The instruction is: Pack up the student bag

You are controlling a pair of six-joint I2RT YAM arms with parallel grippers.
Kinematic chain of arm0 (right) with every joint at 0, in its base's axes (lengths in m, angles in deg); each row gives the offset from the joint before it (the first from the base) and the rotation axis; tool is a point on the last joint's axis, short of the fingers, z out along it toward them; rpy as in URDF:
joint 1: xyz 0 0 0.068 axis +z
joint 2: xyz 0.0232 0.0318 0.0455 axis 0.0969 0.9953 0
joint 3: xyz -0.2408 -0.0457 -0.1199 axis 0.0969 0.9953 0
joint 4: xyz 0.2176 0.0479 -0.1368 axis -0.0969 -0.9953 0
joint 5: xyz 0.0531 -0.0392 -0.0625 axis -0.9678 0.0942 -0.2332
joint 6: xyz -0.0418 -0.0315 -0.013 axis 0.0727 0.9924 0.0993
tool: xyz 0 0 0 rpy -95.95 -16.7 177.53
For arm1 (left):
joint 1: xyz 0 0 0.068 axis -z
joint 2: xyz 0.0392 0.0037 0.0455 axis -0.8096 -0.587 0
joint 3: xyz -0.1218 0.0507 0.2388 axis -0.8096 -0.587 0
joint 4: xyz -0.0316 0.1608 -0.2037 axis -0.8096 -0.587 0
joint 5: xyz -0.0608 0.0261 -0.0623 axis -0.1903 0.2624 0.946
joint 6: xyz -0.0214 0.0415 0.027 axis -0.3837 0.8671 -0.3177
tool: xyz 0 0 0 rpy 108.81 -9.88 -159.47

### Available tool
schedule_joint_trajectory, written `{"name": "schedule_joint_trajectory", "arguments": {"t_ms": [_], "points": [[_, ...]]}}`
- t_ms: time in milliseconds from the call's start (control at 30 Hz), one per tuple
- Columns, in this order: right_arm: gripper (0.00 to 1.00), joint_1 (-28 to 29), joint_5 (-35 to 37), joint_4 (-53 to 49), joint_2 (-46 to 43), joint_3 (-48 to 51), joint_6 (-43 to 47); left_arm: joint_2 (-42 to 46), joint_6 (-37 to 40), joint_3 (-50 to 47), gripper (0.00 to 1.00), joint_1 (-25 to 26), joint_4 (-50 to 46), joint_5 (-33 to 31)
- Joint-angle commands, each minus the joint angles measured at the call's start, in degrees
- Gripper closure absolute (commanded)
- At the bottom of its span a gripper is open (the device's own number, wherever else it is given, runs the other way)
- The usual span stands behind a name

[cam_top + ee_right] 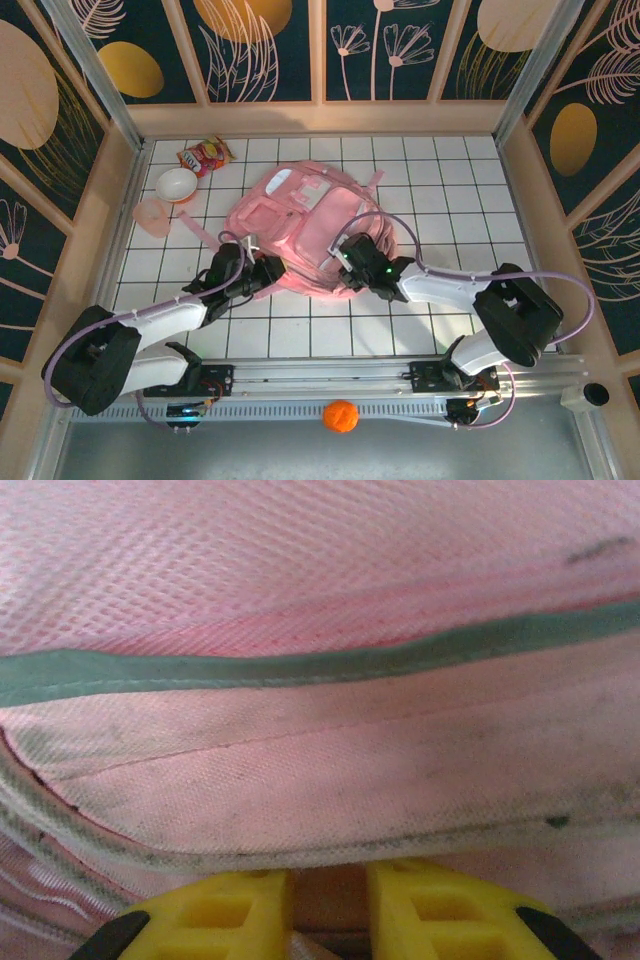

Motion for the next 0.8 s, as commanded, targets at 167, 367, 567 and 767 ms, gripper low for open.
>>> {"name": "schedule_joint_trajectory", "arguments": {"t_ms": [167,367,567,767], "points": [[0.68,-12.7,-10.2,4.5,-7.7,1.4,6.6,4.1,8.3,2.7,0.49,2.5,-0.4,5.1],[0.48,-13.3,-21.9,2.6,-19.5,3.8,5.6,12.0,34.4,7.9,0.3,-1.1,-12.2,0.4],[0.48,-8.5,-26.6,5.7,-25.4,6.4,-4.0,13.5,77.7,16.1,0.29,-5.7,-26.3,3.3],[0.51,-1.6,-25.1,16.6,-24.3,10.9,-15.5,4.3,112.8,20.6,0.32,-6.5,-38.2,-4.9]]}}
